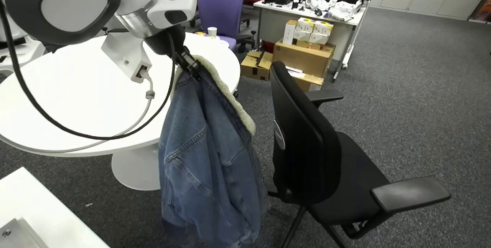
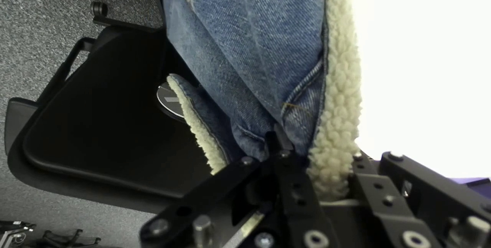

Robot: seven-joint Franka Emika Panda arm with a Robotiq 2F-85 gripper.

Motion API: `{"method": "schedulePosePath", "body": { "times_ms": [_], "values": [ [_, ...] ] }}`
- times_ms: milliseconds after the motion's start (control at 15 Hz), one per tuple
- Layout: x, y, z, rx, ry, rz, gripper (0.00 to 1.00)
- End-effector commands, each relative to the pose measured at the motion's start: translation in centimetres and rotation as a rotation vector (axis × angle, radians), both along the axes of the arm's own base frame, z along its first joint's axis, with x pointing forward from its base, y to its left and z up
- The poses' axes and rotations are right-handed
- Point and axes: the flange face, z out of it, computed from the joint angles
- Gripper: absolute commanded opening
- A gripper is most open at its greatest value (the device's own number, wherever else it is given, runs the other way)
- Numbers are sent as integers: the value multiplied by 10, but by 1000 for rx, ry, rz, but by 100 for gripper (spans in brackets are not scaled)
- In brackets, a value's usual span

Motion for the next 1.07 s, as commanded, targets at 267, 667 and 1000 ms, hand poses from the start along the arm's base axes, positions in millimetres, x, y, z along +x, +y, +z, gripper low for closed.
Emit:
{"method": "schedulePosePath", "body": {
  "times_ms": [267, 667, 1000],
  "values": [
    [16, 10, 8, 35, -6, -62, 3],
    [47, 26, 21, 262, 29, -327, 3],
    [71, 5, 54, 354, -4, -535, 3]
  ]
}}
